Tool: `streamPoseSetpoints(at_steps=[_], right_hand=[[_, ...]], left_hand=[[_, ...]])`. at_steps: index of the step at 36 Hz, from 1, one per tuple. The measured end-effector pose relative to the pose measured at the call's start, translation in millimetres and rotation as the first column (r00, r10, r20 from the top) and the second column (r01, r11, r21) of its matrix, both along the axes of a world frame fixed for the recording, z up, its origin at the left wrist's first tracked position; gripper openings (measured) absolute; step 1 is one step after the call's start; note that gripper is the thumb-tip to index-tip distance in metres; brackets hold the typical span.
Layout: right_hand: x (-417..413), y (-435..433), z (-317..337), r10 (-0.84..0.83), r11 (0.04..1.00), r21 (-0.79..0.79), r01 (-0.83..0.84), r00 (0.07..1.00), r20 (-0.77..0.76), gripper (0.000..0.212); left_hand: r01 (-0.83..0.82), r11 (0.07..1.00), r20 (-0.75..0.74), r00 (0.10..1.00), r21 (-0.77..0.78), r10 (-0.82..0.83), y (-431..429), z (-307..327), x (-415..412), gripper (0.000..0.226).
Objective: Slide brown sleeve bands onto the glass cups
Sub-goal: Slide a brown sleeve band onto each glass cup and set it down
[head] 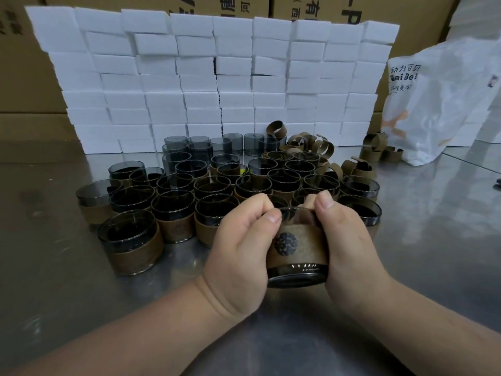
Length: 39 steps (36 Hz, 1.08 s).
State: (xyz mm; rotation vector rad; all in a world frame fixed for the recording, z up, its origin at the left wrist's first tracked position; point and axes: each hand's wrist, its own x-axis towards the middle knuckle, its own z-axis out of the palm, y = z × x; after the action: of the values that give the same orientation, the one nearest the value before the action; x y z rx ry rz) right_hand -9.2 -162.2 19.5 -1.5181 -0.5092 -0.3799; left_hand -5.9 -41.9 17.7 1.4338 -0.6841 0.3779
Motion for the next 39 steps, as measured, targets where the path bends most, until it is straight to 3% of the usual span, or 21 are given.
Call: streamPoseSetpoints(at_steps=[10, 20, 39], right_hand=[[-1.8, -0.6, 1.1, 0.003, 0.999, -0.037, -0.003, 1.000, 0.002, 0.036], [-1.7, 0.1, 1.2, 0.000, 0.999, -0.032, -0.003, 0.997, -0.081, 0.043], [-2.4, -0.5, 1.6, -0.010, 0.998, -0.064, 0.005, 0.997, -0.080, 0.046]], left_hand=[[-0.010, 1.000, -0.007, 1.000, 0.028, 0.010, 2.1, -0.9, 2.2, 0.027], [0.040, 0.999, -0.031, 0.999, -0.004, -0.040, 3.7, -2.2, 3.0, 0.041], [0.081, 0.997, -0.059, 0.995, -0.012, -0.081, 4.3, -4.0, 5.3, 0.033]])
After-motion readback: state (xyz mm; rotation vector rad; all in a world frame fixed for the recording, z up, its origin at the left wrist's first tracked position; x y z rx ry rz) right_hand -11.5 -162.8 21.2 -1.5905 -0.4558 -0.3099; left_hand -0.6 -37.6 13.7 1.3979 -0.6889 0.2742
